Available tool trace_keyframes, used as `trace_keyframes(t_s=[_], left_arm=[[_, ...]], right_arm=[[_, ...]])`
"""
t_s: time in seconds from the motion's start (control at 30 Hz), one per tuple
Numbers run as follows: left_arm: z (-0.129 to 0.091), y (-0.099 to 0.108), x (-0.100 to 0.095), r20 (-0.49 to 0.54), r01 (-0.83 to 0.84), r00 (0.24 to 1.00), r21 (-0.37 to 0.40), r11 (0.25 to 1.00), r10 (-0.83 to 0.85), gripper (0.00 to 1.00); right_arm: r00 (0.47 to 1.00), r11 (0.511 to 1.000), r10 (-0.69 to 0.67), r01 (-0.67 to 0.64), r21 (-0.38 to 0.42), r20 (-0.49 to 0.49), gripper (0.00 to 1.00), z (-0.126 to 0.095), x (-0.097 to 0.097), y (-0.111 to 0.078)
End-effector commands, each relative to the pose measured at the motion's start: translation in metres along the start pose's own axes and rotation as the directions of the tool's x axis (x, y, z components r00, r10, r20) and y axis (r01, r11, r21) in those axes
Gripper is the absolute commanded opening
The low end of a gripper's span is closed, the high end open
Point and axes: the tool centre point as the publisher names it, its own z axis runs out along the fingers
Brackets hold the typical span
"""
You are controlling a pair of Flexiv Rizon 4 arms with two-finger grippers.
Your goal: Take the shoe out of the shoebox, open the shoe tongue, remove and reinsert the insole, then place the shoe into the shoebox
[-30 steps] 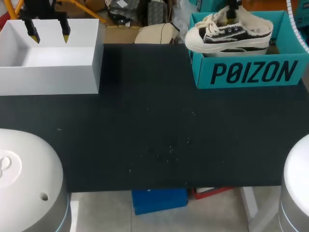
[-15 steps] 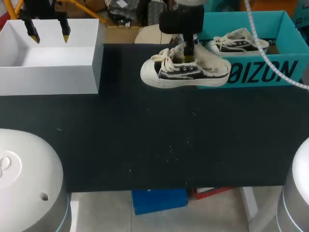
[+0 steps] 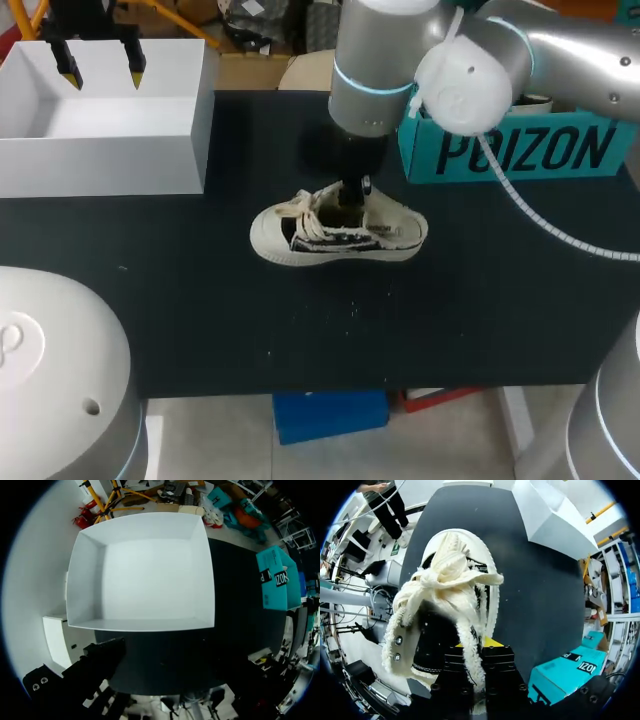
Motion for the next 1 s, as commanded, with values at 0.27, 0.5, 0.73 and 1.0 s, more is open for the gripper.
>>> trace_keyframes(t_s=[0.27,0.5,0.73,1.0], left_arm=[[0.000,0.000,0.001,0.003,0.002,1.000,-0.002,1.000,-0.002,1.00],[0.000,0.000,0.001,0.003,0.002,1.000,-0.002,1.000,-0.002,1.00],[0.000,0.000,0.001,0.003,0.002,1.000,-0.002,1.000,-0.002,1.00],[0.000,0.000,0.001,0.003,0.002,1.000,-0.002,1.000,-0.002,1.00]], right_arm=[[0.998,0.998,-0.001,0.005,0.060,-0.064,0.00,0.079,0.007,0.023],[0.998,0.993,0.025,-0.019,0.113,-0.057,1.00,0.082,-0.002,0.018],[0.998,0.992,0.065,-0.062,0.109,-0.019,1.00,0.050,-0.004,0.011],[0.997,0.997,0.079,-0.079,-0.009,0.002,1.00,0.003,0.007,0.007]])
